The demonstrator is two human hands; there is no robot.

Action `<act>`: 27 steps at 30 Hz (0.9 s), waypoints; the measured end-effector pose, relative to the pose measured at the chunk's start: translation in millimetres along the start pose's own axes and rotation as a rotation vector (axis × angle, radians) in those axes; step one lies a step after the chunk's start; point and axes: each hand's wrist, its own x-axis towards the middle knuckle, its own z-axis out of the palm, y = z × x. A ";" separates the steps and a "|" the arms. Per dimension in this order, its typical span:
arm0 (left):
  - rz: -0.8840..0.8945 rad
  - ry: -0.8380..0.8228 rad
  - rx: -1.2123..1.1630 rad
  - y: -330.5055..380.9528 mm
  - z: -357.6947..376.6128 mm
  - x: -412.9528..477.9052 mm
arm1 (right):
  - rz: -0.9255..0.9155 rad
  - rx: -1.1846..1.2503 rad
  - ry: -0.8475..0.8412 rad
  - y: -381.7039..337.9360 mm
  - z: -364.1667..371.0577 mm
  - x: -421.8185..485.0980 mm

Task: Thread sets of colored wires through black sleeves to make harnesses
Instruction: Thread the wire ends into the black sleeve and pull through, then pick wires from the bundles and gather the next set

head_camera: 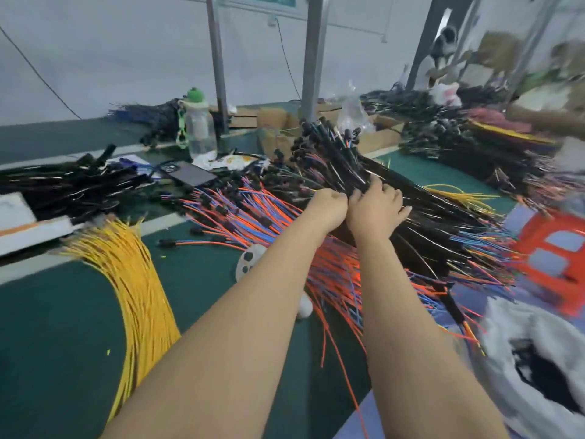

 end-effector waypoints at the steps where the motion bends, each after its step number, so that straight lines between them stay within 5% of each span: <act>1: 0.027 0.034 -0.033 1.1 -8.1 -5.7 | -0.015 0.071 0.074 -6.9 -0.9 -3.4; 5: 0.097 0.280 -0.251 5.7 -52.8 -24.0 | -0.167 0.266 0.135 -56.4 -4.1 -45.7; 12: 0.155 0.624 -0.124 -22.8 -178.2 -112.3 | -0.491 0.597 -0.430 -143.8 15.2 -175.6; 15: 0.077 0.754 0.029 -56.5 -232.1 -173.2 | -0.565 0.509 -0.822 -168.9 28.9 -232.8; 18: -0.057 0.824 0.139 -100.7 -275.5 -232.0 | -0.706 0.088 -1.052 -180.2 48.3 -281.7; 23: -0.234 0.871 -0.124 -156.7 -303.4 -285.8 | -0.841 -0.189 -0.953 -181.9 67.3 -338.5; 27: -0.293 0.721 0.045 -177.7 -305.9 -295.8 | -0.677 0.132 -1.092 -187.1 72.6 -328.6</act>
